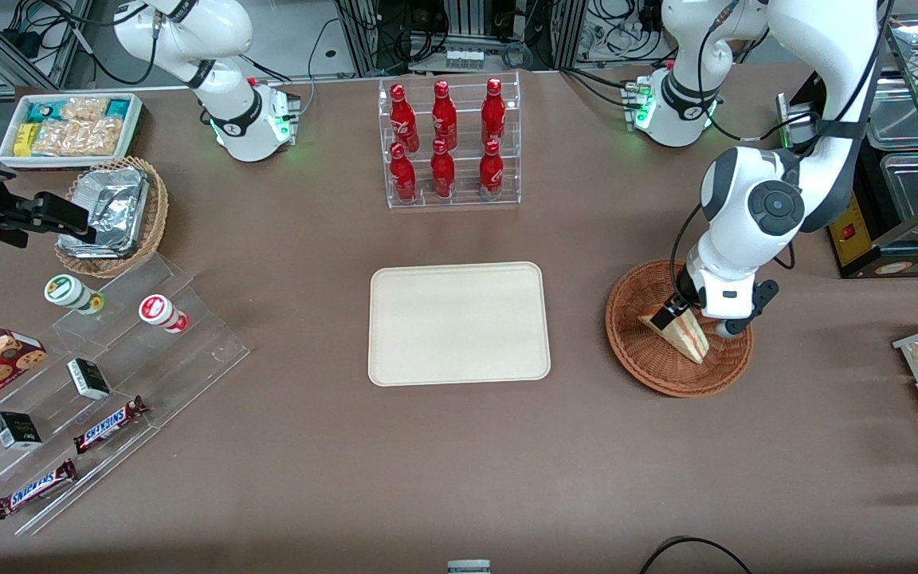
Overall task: Place sandwich from basket to tray
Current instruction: 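Lower the left gripper and grasp the wrapped sandwich in the basket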
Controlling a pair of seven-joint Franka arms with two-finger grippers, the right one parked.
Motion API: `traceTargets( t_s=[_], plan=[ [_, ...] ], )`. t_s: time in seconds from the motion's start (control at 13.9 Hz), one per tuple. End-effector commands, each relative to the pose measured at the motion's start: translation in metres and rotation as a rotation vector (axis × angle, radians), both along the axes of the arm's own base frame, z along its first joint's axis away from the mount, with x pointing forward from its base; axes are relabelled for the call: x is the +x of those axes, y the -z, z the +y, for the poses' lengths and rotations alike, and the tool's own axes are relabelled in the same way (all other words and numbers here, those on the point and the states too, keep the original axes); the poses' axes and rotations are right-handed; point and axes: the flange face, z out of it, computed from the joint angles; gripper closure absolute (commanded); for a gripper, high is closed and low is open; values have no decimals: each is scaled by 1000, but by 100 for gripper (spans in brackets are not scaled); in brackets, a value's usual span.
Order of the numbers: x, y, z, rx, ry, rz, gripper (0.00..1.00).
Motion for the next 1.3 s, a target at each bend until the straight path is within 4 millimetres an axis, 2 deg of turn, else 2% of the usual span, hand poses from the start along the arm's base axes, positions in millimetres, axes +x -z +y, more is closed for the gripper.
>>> traceTargets(
  t_s=[0.0, 0.29, 0.43, 0.72, 0.94, 1.01, 1.08, 1.15, 1.22],
  plan=[
    [1, 8, 3, -6, -105, 10, 0],
    [4, 22, 10, -7, -127, 21, 0],
    [6, 33, 22, -2, -149, 37, 0],
    [7, 59, 21, -4, -155, 52, 0],
    [7, 70, 20, -7, -199, 56, 1],
    [7, 70, 20, -7, -205, 56, 17],
    [7, 67, 19, -5, -226, 58, 57],
    [7, 63, 18, -6, -228, 54, 92],
    [7, 56, 17, -5, -219, 44, 100]
  ],
)
